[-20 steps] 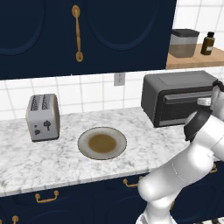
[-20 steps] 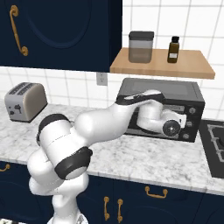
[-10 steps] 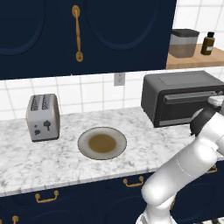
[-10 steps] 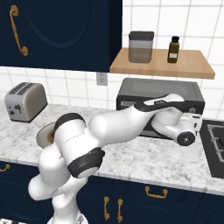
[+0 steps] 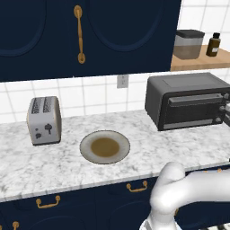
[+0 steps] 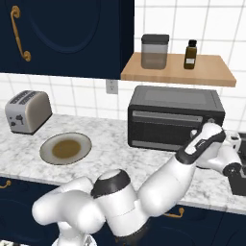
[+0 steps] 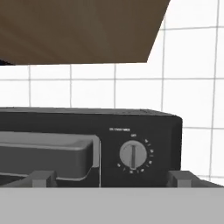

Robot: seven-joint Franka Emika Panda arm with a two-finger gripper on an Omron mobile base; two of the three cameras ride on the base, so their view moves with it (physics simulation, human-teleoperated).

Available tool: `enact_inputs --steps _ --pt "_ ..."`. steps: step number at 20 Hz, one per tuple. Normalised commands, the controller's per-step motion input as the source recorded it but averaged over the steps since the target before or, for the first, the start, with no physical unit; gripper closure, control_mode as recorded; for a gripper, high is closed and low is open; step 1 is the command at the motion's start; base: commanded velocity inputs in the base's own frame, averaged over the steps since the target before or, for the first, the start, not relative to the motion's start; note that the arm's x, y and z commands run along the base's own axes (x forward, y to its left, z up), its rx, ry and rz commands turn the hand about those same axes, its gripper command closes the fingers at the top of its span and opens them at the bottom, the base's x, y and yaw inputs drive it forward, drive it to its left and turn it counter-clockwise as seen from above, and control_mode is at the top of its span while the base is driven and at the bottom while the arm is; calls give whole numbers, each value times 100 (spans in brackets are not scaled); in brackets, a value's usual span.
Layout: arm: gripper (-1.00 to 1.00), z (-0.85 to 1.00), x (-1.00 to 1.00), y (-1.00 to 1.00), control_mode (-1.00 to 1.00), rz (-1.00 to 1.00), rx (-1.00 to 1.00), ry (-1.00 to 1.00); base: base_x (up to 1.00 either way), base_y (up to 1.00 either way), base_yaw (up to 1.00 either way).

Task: Pick up the kebab skewer and baguette bread, and place them inside the toaster oven. Close the toaster oven door and start by setting the timer.

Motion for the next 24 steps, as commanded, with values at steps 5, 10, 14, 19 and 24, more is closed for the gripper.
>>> enact_inputs --steps 5,10,14,19,24 --pt "-100 2 0 -6 -100 0 -3 -16 0 0 0" --pt "-100 14 6 0 -100 0 0 -9 0 0 0" --pt "-100 11 9 -7 -100 0 0 0 0 0 0" --pt "-100 4 8 -15 -100 0 0 0 0 0 0" --pt "-100 0 0 1 -100 0 0 0 0 0 0"
